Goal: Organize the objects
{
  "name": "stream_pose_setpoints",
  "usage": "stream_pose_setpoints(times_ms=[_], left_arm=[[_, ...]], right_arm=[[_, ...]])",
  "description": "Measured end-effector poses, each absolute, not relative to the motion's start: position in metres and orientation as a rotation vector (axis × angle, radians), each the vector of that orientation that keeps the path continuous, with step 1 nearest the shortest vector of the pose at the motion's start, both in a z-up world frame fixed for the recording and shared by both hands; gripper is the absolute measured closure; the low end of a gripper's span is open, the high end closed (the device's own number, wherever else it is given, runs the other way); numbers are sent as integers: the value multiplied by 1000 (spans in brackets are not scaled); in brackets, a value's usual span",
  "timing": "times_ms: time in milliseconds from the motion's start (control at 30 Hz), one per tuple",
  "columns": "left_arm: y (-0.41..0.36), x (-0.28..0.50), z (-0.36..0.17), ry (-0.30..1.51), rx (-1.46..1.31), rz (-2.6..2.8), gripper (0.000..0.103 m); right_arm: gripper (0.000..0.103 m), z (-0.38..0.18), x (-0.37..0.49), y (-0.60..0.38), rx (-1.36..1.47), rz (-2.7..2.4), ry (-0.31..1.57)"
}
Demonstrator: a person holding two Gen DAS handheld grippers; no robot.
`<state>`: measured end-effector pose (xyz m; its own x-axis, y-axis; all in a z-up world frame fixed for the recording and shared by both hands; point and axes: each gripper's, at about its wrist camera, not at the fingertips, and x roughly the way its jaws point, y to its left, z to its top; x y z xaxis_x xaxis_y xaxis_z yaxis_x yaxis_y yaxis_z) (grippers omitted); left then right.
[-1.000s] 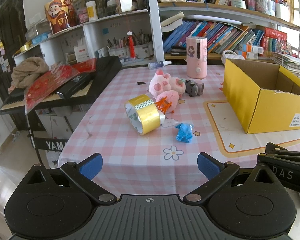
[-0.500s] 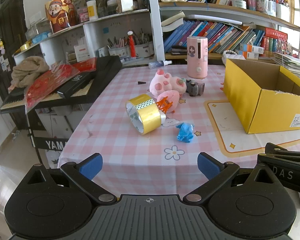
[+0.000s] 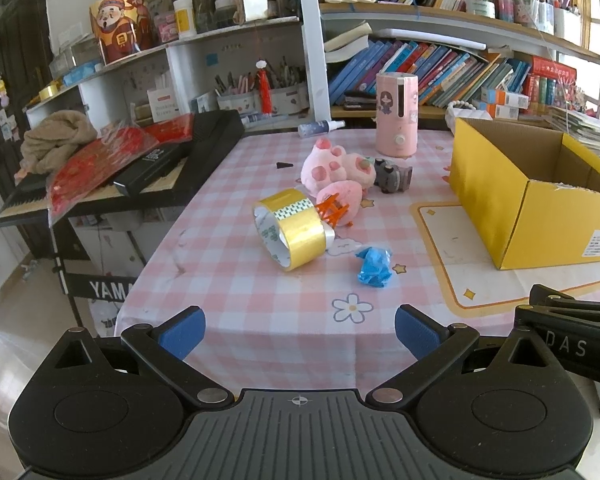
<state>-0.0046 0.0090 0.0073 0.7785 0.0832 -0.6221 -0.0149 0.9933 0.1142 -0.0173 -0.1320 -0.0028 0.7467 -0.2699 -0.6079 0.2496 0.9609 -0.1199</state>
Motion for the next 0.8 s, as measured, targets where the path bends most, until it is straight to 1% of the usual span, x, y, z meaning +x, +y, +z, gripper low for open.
stream_pose_setpoints(times_ms=[500,733,800], left_arm=[[30,8,7,658,22,55,1],[56,19,0,697,-95,103,1],[60,23,-2,705,-114,108,1]], right_arm=[[0,-2,-3,-125,-35,-215,682],[3,-6,9,-115,-38,-96,677],[9,-7,17,-111,-36,-56,678]])
